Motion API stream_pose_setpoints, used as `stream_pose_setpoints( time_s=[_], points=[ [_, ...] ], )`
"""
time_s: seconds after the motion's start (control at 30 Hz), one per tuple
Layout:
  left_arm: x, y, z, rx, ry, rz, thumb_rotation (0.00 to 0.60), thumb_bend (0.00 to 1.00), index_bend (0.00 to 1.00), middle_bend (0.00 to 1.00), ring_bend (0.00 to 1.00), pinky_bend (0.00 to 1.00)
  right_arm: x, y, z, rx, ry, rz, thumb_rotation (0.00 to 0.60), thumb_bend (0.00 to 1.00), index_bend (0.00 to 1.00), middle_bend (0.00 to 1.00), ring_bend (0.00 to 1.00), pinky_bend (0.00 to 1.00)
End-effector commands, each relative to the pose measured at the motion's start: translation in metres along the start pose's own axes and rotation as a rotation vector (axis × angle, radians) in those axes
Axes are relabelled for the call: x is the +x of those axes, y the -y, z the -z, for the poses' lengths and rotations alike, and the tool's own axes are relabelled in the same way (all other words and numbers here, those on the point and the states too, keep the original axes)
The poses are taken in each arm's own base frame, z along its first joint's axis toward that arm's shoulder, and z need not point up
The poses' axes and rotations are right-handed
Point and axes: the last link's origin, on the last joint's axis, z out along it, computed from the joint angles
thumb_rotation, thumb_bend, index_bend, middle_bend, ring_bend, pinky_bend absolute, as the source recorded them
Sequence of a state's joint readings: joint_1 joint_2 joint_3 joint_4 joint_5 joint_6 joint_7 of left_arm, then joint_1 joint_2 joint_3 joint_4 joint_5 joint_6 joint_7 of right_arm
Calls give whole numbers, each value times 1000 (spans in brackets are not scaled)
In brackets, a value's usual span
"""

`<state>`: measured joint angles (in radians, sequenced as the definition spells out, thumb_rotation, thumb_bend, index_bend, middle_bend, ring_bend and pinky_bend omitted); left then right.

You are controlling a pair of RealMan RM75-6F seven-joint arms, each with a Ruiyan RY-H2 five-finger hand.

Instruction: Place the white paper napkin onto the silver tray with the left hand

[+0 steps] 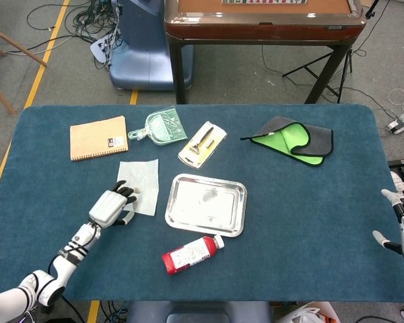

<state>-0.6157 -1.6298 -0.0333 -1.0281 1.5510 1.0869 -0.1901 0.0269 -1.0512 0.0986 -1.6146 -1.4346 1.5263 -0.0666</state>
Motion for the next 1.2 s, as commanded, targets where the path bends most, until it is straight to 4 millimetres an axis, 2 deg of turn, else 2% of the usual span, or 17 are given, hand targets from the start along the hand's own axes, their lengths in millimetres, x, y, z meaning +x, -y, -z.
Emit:
stream_pose_setpoints(
  time_s=[0.03, 0.3, 0.53, 0.83, 1.2],
  points=[
    [5, -2, -9, -19, -33, 7, 600, 395, 592, 282, 280, 112, 0, -1, 1, -4, -2, 0, 600, 51, 203, 258, 139, 143],
    [19, -1, -25, -51, -85, 30, 600, 424, 634, 338, 329, 178, 2, -2, 2, -10, -8, 1, 600, 51, 203, 258, 139, 143],
    [40, -13, -39, -99, -129, 175, 600, 425, 623, 378, 369, 269, 4, -1, 2, -7, -14, 1, 600, 51, 203, 258, 139, 143],
    [47, -57, -50, -229, -112, 341, 600, 426, 593, 408, 381, 277, 5, 0, 3, -5, -18, 2, 600, 51, 203, 258, 140, 143],
    [46, -126, -62, -448, -59, 487, 600, 426, 577, 443, 381, 277, 6, 3, 5, -7, -21, 7, 600, 51, 203, 258, 139, 143]
  ],
)
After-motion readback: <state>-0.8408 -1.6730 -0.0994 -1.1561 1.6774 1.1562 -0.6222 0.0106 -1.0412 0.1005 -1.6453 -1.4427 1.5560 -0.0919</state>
